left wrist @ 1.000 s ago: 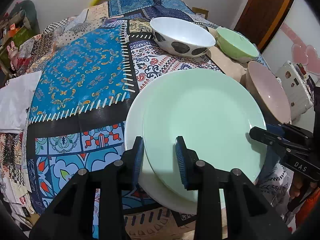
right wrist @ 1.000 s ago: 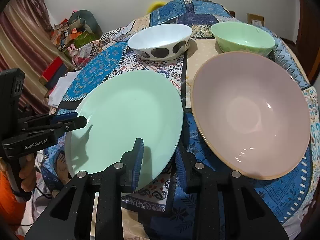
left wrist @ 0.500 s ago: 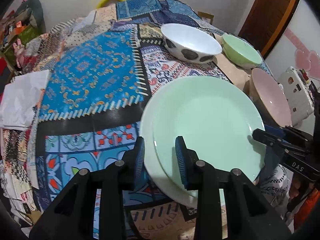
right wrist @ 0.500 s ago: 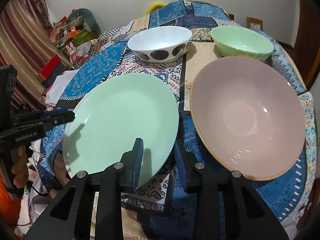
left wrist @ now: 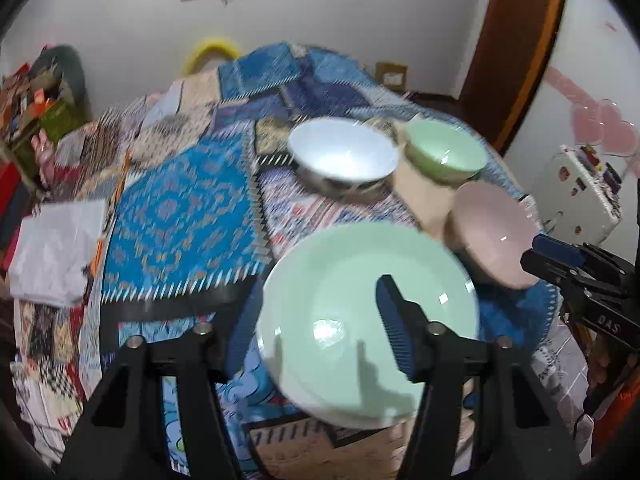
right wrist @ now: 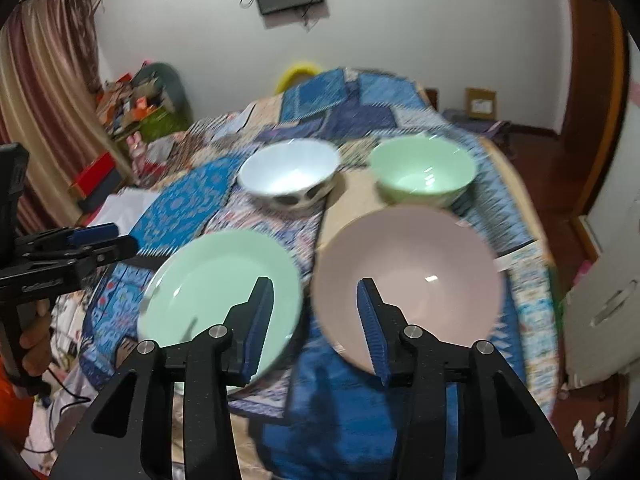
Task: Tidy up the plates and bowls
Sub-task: 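Move both tools to the pale pink bowl and grasp its rim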
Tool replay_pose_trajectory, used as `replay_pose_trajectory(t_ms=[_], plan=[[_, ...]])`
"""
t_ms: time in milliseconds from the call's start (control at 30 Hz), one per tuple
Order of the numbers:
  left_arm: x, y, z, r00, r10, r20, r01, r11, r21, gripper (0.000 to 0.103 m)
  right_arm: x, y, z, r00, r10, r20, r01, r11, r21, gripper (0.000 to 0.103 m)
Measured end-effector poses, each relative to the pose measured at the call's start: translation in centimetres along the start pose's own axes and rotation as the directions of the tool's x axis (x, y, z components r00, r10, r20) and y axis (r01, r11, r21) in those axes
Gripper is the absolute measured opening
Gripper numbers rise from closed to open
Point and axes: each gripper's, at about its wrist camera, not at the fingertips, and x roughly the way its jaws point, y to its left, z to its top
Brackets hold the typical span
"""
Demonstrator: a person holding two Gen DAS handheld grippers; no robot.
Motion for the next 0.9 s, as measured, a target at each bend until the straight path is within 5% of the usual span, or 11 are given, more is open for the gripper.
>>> replay_pose_trajectory(t_ms=[300,900], plan=[[-0.2,-4.9,3.0,0.997,-0.039,0.064,0.034,0.996,0.077,0.086,-2.4,-4.3,0.4,0.993,-0.101,0.065,0.096,0.993,0.069,0.055],[9.8,-12.1,4.6,0.984,-0.126,-0.127,0.143,0.981,0.135,0.087,1.1,-10.1,-1.5,0.992,-0.122,-0.034,0.125,0.979,0.159,0.056]])
